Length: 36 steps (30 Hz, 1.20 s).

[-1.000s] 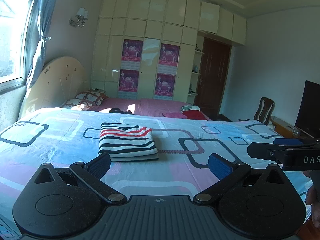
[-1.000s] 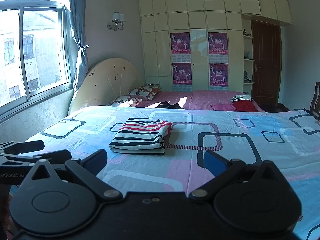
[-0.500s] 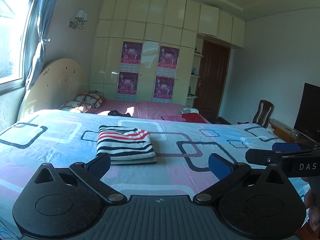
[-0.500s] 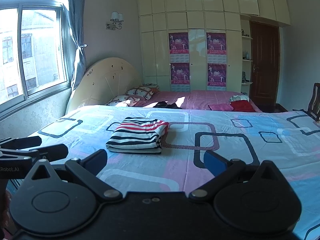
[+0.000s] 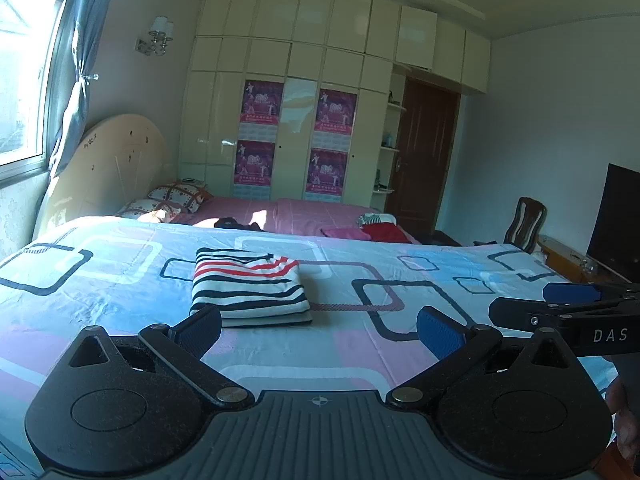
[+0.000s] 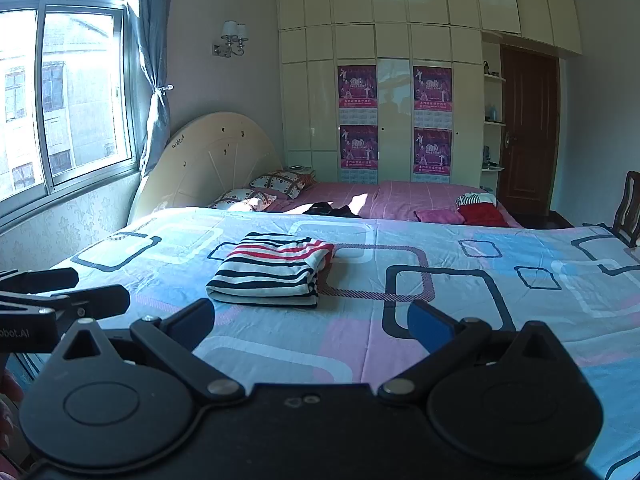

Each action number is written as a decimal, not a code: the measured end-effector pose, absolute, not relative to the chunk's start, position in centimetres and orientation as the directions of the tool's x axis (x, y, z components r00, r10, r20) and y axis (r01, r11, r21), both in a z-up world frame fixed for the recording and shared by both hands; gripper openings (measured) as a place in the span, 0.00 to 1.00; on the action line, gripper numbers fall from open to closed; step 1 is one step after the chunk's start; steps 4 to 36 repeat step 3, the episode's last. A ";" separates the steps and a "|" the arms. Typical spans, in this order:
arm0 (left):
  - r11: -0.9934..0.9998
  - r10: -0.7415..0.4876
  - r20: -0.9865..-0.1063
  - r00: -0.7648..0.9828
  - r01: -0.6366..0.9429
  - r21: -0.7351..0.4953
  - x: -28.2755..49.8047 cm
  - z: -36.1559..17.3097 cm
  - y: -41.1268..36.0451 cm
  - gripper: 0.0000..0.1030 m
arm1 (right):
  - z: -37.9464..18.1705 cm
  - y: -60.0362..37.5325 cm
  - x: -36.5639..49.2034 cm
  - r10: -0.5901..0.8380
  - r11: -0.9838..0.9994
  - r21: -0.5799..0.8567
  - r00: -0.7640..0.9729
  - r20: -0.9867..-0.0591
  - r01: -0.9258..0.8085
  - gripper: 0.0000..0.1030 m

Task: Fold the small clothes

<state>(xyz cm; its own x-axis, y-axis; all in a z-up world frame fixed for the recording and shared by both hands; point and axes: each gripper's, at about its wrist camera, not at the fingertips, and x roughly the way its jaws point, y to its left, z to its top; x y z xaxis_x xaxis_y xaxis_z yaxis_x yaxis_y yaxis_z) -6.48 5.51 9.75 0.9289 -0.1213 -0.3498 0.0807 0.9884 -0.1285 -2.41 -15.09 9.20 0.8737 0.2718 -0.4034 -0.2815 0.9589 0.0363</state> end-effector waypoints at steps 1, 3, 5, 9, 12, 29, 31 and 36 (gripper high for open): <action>0.988 -0.122 -0.350 0.929 0.081 -0.131 -6.5 9.7 5.5 1.00 | 9.2 -15.1 -2.4 0.273 0.959 0.037 0.873 -0.403 -0.282 1.00; 0.989 -0.114 -0.355 0.928 0.073 -0.127 -6.4 9.7 5.3 1.00 | 9.2 -15.1 -2.3 0.274 0.958 0.038 0.873 -0.404 -0.283 1.00; 0.989 -0.114 -0.355 0.928 0.073 -0.127 -6.4 9.7 5.3 1.00 | 9.2 -15.1 -2.3 0.274 0.958 0.038 0.873 -0.404 -0.283 1.00; 0.989 -0.114 -0.355 0.928 0.073 -0.127 -6.4 9.7 5.3 1.00 | 9.2 -15.1 -2.3 0.274 0.958 0.038 0.873 -0.404 -0.283 1.00; 0.989 -0.114 -0.355 0.928 0.073 -0.127 -6.4 9.7 5.3 1.00 | 9.2 -15.1 -2.3 0.274 0.958 0.038 0.873 -0.404 -0.283 1.00; 0.989 -0.114 -0.355 0.928 0.073 -0.127 -6.4 9.7 5.3 1.00 | 9.2 -15.1 -2.3 0.274 0.958 0.038 0.873 -0.404 -0.283 1.00; 0.989 -0.114 -0.355 0.928 0.073 -0.127 -6.4 9.7 5.3 1.00 | 9.2 -15.1 -2.3 0.274 0.958 0.038 0.873 -0.404 -0.283 1.00; 0.989 -0.114 -0.355 0.928 0.073 -0.127 -6.4 9.7 5.3 1.00 | 9.2 -15.1 -2.3 0.274 0.958 0.038 0.873 -0.404 -0.283 1.00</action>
